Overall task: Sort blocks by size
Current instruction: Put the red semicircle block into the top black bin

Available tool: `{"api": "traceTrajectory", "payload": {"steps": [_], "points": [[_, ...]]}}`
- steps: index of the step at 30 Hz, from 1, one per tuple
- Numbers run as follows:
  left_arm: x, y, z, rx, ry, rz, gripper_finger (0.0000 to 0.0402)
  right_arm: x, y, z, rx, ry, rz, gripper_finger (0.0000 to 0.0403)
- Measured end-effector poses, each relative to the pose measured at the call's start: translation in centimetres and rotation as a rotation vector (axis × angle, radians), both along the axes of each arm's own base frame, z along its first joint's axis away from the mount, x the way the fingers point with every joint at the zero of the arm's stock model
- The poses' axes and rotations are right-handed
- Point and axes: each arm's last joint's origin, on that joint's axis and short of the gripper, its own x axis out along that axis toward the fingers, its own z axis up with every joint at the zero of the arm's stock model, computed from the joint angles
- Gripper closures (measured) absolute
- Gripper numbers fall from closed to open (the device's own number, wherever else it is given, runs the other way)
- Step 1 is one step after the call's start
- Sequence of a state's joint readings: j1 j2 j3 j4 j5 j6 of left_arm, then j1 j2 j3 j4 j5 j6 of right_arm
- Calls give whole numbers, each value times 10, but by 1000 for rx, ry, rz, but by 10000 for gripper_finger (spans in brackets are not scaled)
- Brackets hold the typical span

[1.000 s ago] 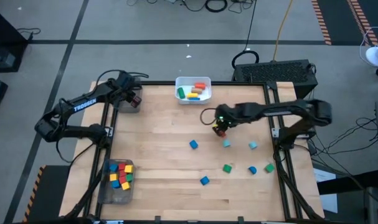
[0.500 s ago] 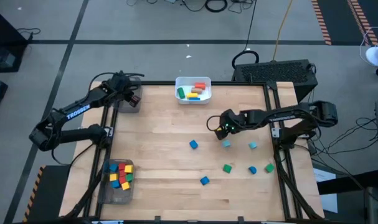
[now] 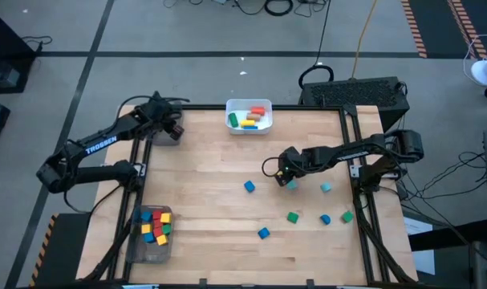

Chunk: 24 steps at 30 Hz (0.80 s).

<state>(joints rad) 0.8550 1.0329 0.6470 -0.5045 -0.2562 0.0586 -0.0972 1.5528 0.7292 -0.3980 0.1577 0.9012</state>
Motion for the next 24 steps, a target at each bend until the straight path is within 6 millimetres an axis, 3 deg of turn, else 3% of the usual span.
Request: {"api": "traceTrajectory", "payload": {"steps": [6, 13, 24], "points": [[5, -3, 1, 17, -7, -29, 274, 1, 0, 0, -11, -4, 26, 292], [16, -1, 14, 137, -120, -100, 274, 12, -3, 6, -59, -114, 109, 294], [7, -25, 48, 256, -300, -220, 274, 61, -34, 51, -233, -256, 254, 294]]}}
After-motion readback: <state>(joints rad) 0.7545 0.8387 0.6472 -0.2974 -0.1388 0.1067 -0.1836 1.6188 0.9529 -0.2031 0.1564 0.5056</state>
